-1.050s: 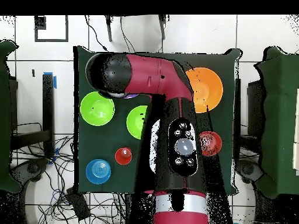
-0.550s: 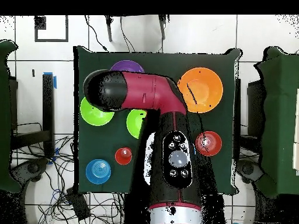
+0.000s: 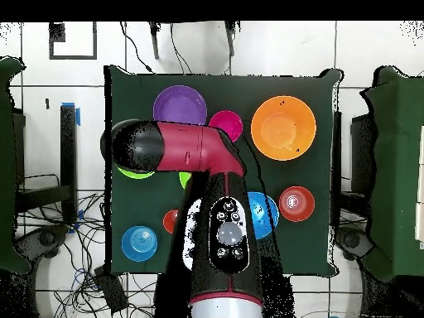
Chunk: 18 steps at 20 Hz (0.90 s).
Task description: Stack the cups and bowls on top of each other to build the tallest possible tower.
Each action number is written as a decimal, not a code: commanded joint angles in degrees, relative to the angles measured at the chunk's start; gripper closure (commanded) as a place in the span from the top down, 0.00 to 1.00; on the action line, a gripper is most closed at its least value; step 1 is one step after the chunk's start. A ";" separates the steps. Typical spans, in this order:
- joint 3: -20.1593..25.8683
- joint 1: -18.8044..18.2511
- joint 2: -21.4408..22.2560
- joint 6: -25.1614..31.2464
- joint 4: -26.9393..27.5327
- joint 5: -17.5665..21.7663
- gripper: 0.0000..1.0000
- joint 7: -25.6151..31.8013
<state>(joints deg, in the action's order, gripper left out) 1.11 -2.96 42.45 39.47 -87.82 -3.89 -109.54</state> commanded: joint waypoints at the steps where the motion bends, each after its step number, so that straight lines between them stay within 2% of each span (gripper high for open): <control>1: 0.17 0.98 -0.80 -4.48 -8.23 -0.94 1.00 -11.27; 4: -0.17 0.54 0.36 -5.60 -10.25 -0.66 1.00 -11.04; 11: -0.24 -0.40 1.23 -13.04 -15.81 0.11 1.00 -11.46; 18: -0.51 -0.44 2.05 -14.27 -18.07 -0.48 1.00 -11.17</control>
<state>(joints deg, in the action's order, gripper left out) -0.57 -3.02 44.65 27.52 -100.32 -4.08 -111.73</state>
